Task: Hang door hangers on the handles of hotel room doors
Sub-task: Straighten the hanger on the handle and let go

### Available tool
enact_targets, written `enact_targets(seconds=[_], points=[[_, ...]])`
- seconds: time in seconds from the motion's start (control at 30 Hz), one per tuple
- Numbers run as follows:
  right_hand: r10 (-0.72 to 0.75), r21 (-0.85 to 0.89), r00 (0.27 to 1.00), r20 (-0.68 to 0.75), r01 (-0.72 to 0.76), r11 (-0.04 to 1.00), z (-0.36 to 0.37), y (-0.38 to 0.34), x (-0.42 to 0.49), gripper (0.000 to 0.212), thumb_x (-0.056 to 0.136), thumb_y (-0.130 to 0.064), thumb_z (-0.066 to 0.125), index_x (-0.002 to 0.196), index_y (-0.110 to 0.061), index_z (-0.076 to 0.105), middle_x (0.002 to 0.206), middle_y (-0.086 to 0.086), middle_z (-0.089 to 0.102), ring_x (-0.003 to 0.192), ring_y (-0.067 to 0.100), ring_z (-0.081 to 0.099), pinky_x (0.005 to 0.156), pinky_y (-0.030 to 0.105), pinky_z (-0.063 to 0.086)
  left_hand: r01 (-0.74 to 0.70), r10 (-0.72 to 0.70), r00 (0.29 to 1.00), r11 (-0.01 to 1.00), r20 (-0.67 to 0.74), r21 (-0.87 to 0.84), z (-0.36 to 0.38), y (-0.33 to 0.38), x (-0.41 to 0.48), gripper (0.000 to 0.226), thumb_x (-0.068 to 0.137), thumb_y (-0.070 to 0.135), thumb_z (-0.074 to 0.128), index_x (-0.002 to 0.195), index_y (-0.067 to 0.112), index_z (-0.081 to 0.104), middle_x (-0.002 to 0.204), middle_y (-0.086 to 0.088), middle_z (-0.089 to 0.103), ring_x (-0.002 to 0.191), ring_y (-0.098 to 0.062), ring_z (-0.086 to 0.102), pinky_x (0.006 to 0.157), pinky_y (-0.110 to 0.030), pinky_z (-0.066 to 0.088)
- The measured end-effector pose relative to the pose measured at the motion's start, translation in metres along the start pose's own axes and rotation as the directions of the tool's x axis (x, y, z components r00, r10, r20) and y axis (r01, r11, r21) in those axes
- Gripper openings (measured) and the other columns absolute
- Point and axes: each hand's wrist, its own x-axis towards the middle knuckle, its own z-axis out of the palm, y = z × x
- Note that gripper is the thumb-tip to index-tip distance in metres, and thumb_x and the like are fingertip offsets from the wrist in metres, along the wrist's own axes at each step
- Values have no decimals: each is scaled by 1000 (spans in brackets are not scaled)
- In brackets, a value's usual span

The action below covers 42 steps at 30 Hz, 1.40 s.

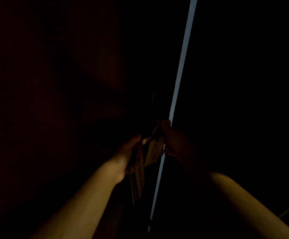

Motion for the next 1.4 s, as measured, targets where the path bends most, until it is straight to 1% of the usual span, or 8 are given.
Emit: enact_targets(seconds=[0.13, 0.57, 0.7, 0.8, 0.87, 1.03, 1.27, 1.4], points=[[-29, 39, 997, 68, 26, 999, -2, 0, -7, 48, 100, -51, 40, 74, -13, 53, 39, -8, 51, 31, 0, 48, 34, 16, 37, 2, -3, 999, 999, -33, -35, 4, 4, -11, 45, 89, 60, 53, 101, 19, 65, 81, -2, 56, 68, -17, 49, 56, -29, 39], [-147, -128, 985, -95, 135, 983, -6, 0, -51, 40, 101, -41, 44, 91, -3, 54, 60, 0, 50, 32, 0, 49, 35, 13, 38, 8, -4, 998, 997, 56, -73, 9, 6, -33, 44, 89, 60, 54, 104, 20, 68, 85, -3, 55, 75, -18, 47, 67, -31, 39], [-196, -209, 975, -108, 171, 963, -11, -1, -72, 30, 101, -33, 47, 94, -6, 56, 68, -1, 52, 48, 6, 51, 42, 18, 41, -16, 19, 998, 999, 68, -33, 9, 6, -40, 43, 93, 62, 45, 114, 29, 64, 100, -1, 58, 85, -19, 51, 66, -30, 42], [-110, -262, 979, -174, 62, 963, -18, 3, -90, 20, 101, -30, 48, 102, -14, 59, 82, 1, 58, 66, 13, 57, 58, 26, 51, -14, 14, 992, 1000, 126, -6, 8, -6, -50, 49, 90, 66, 47, 116, 29, 65, 94, -1, 56, 72, -15, 43, 53, -23, 34], [-75, -167, 970, -230, 36, 985, -25, 10, -109, 22, 100, -35, 49, 107, -19, 63, 84, -3, 62, 69, 13, 60, 57, 23, 53, -13, 10, 979, 1000, 201, 12, 11, -17, -57, 51, 90, 65, 49, 104, 19, 68, 80, 0, 49, 64, -13, 37, 49, -23, 29], [-14, 62, 959, -282, 33, 998, -64, 26, -174, 36, 94, -47, 56, 81, -15, 64, 63, 0, 49, 52, 13, 45, 51, 26, 35, 1, -24, 920, 998, 390, 58, 26, -41, -84, 43, 92, 57, 49, 67, 22, 50, 68, 4, 46, 58, -11, 42, 50, -22, 29], [-102, 132, 903, -417, 171, 976, -121, 37, -280, 40, 94, -50, 54, 79, -15, 63, 59, 0, 48, 51, 10, 42, 52, 24, 33, -74, 18, 807, 995, 591, 71, 77, -26, -159, 44, 72, 62, 58, 66, 20, 50, 64, 3, 45, 53, -9, 41, 48, -22, 26], [-90, 166, 847, -523, 205, 964, -165, 49, -347, 41, 96, -46, 53, 81, -9, 62, 54, 0, 44, 50, 11, 37, 54, 27, 29, -157, 82, 740, 986, 668, 53, 129, -29, -209, 42, 80, 60, 57, 66, 21, 51, 66, 2, 46, 56, -10, 43, 51, -23, 30]])
